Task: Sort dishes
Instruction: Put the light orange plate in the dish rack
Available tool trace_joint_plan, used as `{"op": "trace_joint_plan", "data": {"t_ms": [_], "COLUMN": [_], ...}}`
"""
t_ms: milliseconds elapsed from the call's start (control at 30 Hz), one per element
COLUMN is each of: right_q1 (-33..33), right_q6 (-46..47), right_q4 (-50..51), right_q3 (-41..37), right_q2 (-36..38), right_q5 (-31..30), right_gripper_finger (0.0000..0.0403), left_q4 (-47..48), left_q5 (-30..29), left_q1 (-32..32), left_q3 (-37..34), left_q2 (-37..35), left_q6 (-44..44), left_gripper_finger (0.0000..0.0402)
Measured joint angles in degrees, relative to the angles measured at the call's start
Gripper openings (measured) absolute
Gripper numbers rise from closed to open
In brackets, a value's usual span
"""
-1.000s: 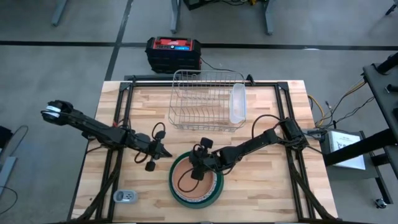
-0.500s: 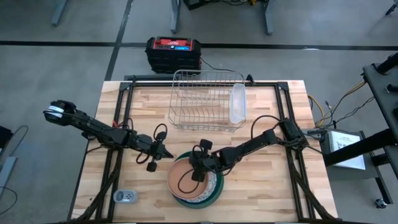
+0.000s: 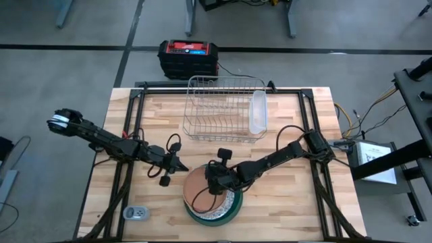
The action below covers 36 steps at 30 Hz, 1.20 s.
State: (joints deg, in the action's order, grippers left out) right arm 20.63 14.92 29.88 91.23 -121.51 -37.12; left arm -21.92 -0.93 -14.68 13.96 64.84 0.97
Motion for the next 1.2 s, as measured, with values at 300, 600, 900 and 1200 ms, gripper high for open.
{"op": "trace_joint_plan", "data": {"t_ms": [300, 600, 900, 1200], "right_q1": [3.01, 5.74, 6.92, 6.31], "right_q6": [-0.68, -3.02, -3.99, -4.71], "right_q4": [7.71, 16.79, 29.22, 42.68], "right_q3": [5.91, 12.34, 21.68, 33.20], "right_q2": [0.07, 0.09, 0.17, 0.35], "right_q5": [-6.82, -15.59, -21.19, -28.89], "right_gripper_finger": [0.0000, 0.0000, 0.0000, 0.0000], "left_q4": [-0.15, 0.43, 5.54, 7.04], "left_q5": [0.00, 0.00, 0.02, 2.98], "left_q1": [0.01, 0.01, 0.01, -0.50], "left_q3": [1.01, 1.05, 1.04, 1.03], "left_q2": [-1.12, -4.63, -11.37, -16.33], "left_q6": [0.21, 1.08, 2.44, 4.09], "left_gripper_finger": [0.0000, 0.0000, 0.0000, 0.0000]}}
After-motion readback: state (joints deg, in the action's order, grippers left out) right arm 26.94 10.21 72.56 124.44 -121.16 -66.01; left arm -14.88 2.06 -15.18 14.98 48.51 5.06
